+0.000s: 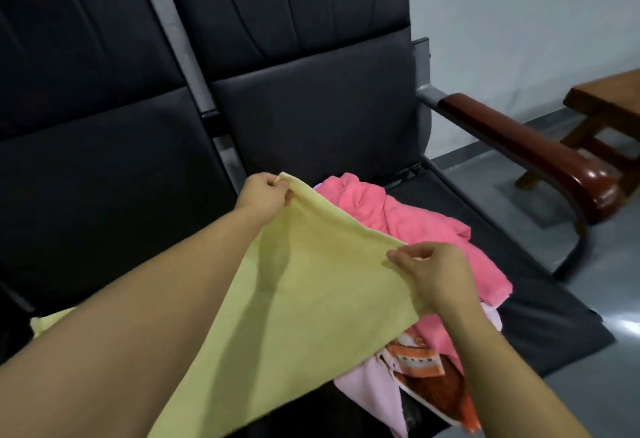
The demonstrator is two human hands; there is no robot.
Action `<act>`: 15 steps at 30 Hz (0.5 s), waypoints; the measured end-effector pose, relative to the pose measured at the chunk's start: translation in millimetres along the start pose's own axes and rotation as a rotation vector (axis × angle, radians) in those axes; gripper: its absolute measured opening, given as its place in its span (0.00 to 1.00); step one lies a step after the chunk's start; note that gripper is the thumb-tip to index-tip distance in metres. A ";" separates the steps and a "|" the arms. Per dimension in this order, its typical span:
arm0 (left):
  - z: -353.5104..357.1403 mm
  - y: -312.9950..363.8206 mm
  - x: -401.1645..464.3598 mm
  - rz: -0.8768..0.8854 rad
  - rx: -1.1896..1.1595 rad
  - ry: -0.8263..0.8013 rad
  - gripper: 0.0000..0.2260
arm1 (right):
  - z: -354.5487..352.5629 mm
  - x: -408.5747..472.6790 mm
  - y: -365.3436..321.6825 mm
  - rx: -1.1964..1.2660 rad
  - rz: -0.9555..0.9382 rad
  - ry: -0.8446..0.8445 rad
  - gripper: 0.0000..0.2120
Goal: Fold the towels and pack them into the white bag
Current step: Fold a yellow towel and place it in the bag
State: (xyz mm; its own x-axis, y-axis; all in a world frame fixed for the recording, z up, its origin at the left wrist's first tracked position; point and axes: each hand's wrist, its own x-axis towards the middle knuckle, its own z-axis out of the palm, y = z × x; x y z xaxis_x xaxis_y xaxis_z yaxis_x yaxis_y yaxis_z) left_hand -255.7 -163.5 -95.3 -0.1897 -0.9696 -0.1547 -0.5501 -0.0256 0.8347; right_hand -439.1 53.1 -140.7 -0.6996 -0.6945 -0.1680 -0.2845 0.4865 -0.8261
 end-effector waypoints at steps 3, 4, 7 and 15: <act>10.0 23.2 -13.6 0.015 -0.049 -0.050 0.18 | -33.0 -1.2 -4.7 -0.068 0.004 0.077 0.11; 14.7 31.4 -18.1 0.014 -0.085 -0.070 0.20 | -42.9 -2.7 -6.1 -0.092 0.005 0.117 0.12; 24.6 53.2 -26.4 -0.018 -0.217 -0.074 0.18 | -65.1 -14.1 -19.3 -0.112 -0.037 0.169 0.13; -27.1 35.9 -26.7 -0.047 -0.348 0.037 0.09 | -14.8 -80.7 -84.7 -0.097 -0.314 -0.262 0.08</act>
State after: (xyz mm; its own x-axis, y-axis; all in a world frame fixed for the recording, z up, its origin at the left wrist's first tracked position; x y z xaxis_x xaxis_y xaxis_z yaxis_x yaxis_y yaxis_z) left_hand -248.3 -145.2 -46.9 -0.1374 -0.9734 -0.1833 -0.2459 -0.1457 0.9583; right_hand -368.2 75.8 -49.2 -0.3821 -0.9224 -0.0574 -0.5270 0.2685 -0.8064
